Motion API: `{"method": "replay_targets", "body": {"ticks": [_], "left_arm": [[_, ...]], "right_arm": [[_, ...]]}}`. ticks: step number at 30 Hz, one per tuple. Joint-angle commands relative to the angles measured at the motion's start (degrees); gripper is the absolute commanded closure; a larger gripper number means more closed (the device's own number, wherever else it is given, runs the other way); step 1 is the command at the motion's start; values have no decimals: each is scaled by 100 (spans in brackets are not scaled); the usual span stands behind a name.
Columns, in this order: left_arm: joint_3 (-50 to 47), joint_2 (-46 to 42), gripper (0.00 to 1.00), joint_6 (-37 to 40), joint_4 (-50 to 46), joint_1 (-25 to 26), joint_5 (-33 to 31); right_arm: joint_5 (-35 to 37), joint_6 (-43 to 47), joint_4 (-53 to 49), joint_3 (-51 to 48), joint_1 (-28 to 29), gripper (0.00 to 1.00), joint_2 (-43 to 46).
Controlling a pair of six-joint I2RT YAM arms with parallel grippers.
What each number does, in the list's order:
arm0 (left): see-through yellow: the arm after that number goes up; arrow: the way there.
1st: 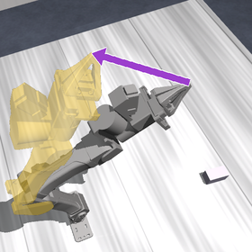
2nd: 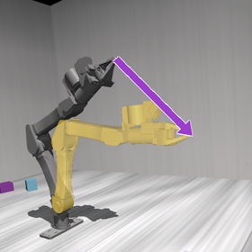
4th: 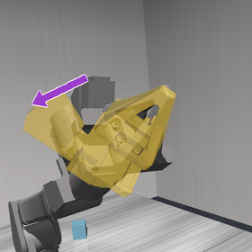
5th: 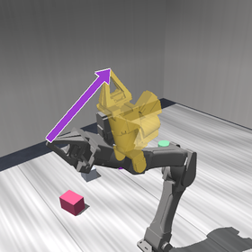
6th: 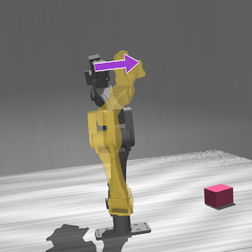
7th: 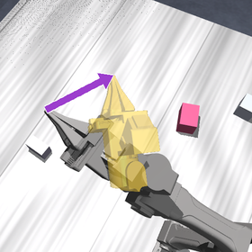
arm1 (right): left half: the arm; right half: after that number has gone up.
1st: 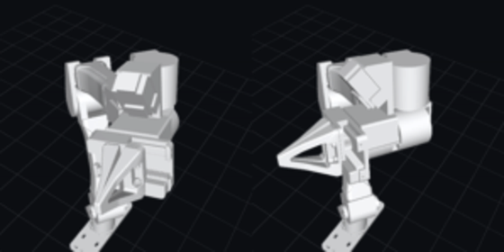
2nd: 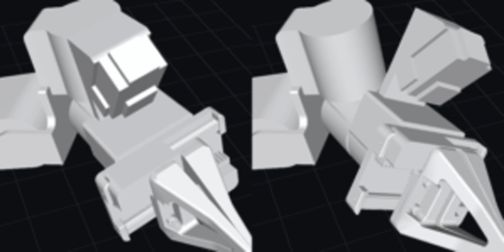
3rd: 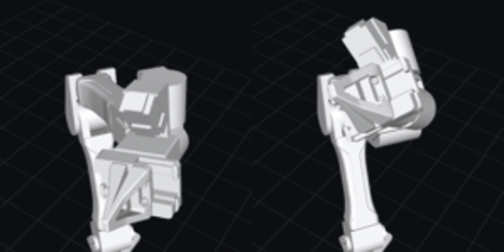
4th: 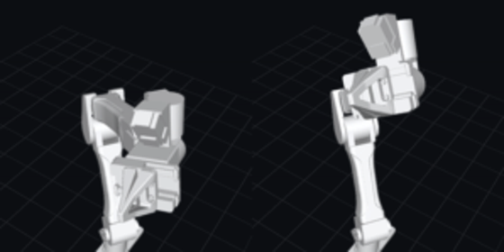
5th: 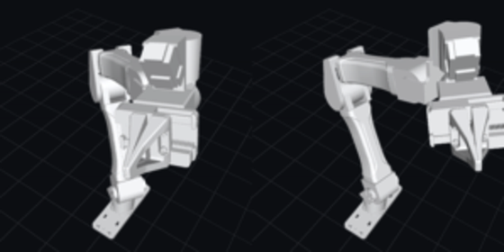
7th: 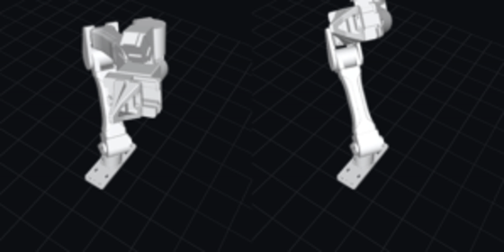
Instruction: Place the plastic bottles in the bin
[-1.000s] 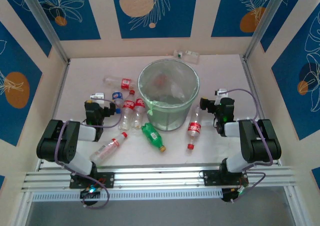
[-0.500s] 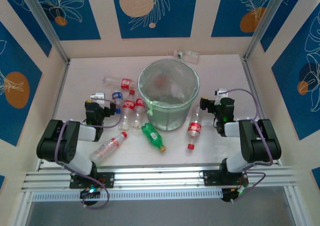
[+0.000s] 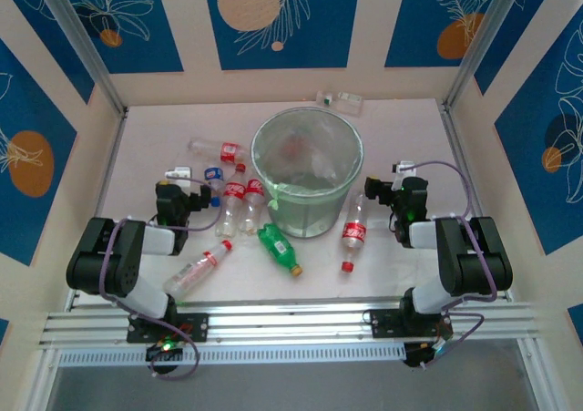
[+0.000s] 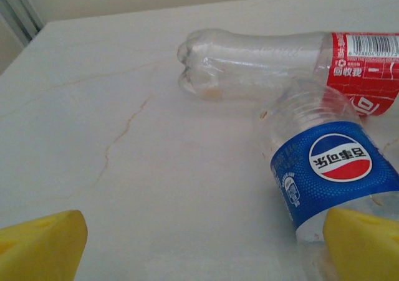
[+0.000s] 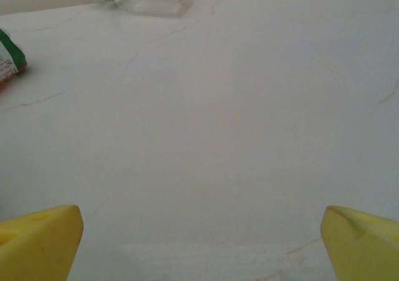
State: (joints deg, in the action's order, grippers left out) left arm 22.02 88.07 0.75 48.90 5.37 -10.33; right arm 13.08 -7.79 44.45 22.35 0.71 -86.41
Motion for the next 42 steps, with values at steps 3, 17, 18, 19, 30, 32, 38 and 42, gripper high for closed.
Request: {"method": "replay_targets", "body": {"ticks": [3,17,18,19,30,32,38,42], "left_arm": [[738,-1064,0,-111,-1674,-78,-535],[4604,-2334,17,-2364,-6831,447,1621],[4813,-2292,18,-2396,-6970,596,1677],[4978,-2240,20,-2436,-7069,742,1732],[5799,-1074,27,-2910,-7279,1767,2898],[5857,-907,31,-2887,-7376,1866,2975],[6191,-531,38,-2551,-7999,2124,2753],[6261,-411,43,-2378,-8183,2153,2660]], "right_arm": [[-76,-232,-1881,958,-132,2,665],[-102,-1664,-8932,3510,597,8,1689],[-144,-1748,-9154,3509,727,9,1704],[-175,-1889,-9316,3478,878,10,1713],[-876,-2609,-9277,2894,1363,19,1567],[-1037,-2711,-9069,2724,1377,21,1536],[-1262,-2768,-8677,2473,1398,23,1204],[-1203,-2754,-8409,2315,1392,26,924]]}}
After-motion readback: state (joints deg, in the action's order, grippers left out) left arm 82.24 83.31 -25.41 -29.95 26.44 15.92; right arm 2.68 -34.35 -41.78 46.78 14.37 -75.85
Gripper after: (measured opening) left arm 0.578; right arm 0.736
